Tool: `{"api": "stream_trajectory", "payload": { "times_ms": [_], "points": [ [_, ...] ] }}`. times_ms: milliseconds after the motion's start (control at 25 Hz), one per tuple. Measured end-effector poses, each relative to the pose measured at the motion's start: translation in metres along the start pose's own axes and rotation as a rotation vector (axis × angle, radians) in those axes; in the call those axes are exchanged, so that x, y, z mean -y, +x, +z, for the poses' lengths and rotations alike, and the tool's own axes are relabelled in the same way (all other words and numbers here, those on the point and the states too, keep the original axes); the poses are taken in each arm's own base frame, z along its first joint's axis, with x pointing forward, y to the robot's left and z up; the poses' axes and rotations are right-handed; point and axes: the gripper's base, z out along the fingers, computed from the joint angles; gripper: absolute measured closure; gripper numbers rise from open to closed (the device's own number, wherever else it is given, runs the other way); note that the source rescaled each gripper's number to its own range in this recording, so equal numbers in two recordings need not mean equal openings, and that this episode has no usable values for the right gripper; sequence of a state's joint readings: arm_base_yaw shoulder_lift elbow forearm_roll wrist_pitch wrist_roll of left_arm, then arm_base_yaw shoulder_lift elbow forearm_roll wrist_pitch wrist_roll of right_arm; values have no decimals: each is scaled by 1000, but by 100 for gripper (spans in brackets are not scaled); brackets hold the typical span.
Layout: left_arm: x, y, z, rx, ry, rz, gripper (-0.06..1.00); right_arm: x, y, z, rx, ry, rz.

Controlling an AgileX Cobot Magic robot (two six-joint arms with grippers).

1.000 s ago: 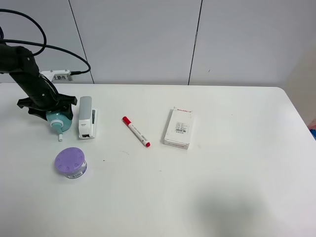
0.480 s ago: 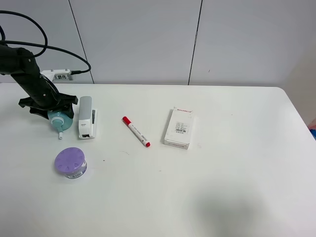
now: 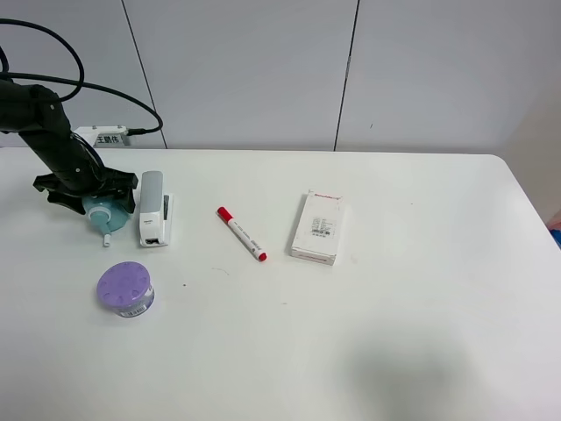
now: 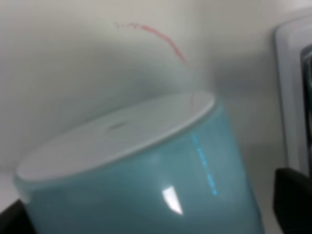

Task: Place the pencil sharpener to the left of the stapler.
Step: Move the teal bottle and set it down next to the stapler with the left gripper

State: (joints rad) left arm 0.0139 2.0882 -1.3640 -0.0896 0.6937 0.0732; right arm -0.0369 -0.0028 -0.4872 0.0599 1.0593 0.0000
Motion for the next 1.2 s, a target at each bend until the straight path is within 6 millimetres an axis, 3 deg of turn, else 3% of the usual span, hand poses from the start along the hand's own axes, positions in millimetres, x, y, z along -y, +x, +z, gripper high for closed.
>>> {"api": "stream_trajectory", "payload": {
  "times_ms": [80,200,600,800,1000,1200],
  "points": [
    [0,0,0,1,0,-1,3,0,0,0,0,0,0],
    [-1,0,0,4,-1,-2,-4,0,0,0,0,0,0],
    [-3,-6,-1,69,-6,-2,-4,0,0,0,0,0,0],
    [-15,-10,-4,115,-18,-30,-4,0,0,0,0,0,0],
    [-30,-23,-21,270,-22,-94,-4,0,0,0,0,0,0],
    [-31,-35,-50,436,9,-170,-4,0,0,0,0,0,0]
  ]
}}
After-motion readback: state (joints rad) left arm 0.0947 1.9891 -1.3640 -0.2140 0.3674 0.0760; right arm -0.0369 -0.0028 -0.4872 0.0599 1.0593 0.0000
